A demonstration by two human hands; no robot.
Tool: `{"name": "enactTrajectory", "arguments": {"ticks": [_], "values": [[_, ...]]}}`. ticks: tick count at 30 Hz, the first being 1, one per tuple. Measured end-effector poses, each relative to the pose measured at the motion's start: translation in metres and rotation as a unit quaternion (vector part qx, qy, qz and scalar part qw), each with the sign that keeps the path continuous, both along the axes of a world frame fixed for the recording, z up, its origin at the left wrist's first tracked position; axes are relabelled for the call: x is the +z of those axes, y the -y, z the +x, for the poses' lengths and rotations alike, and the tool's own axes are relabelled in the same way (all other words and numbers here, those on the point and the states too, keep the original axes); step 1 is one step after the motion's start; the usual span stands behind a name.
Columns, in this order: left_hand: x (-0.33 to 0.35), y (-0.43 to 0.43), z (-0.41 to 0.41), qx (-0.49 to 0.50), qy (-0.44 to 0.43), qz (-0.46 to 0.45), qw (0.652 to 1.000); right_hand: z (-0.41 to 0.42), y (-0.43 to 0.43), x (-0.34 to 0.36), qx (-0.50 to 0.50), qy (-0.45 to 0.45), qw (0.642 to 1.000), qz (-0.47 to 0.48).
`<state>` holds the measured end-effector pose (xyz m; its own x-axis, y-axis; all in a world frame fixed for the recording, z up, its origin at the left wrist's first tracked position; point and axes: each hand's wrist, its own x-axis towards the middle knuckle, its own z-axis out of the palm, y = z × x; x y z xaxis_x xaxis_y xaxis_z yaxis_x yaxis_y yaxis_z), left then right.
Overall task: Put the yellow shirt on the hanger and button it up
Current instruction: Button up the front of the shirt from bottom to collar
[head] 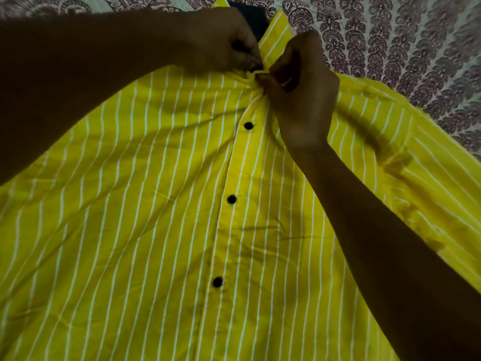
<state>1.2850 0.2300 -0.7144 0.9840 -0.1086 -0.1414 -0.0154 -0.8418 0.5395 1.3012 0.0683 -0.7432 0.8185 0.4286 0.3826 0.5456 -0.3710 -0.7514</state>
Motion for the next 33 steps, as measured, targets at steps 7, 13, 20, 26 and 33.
{"name": "enactTrajectory", "arguments": {"ticks": [7,13,20,26,33], "values": [[-0.015,0.010,-0.013,0.086,0.028,0.009,0.996,-0.012,-0.005,0.002,-0.125,-0.218,0.966,0.066],[-0.027,0.018,-0.022,0.149,0.060,0.001,0.987,-0.002,-0.009,-0.002,-0.107,-0.418,0.894,0.120],[-0.032,0.018,-0.022,0.155,0.079,0.008,0.985,-0.004,-0.003,0.002,-0.072,-0.408,0.907,0.075],[-0.034,0.019,-0.022,0.152,0.089,-0.002,0.984,0.008,-0.011,-0.002,-0.100,-0.485,0.857,0.140],[-0.040,0.020,-0.022,0.149,0.103,0.010,0.983,0.001,-0.022,-0.004,-0.175,-0.375,0.910,0.021]]}}
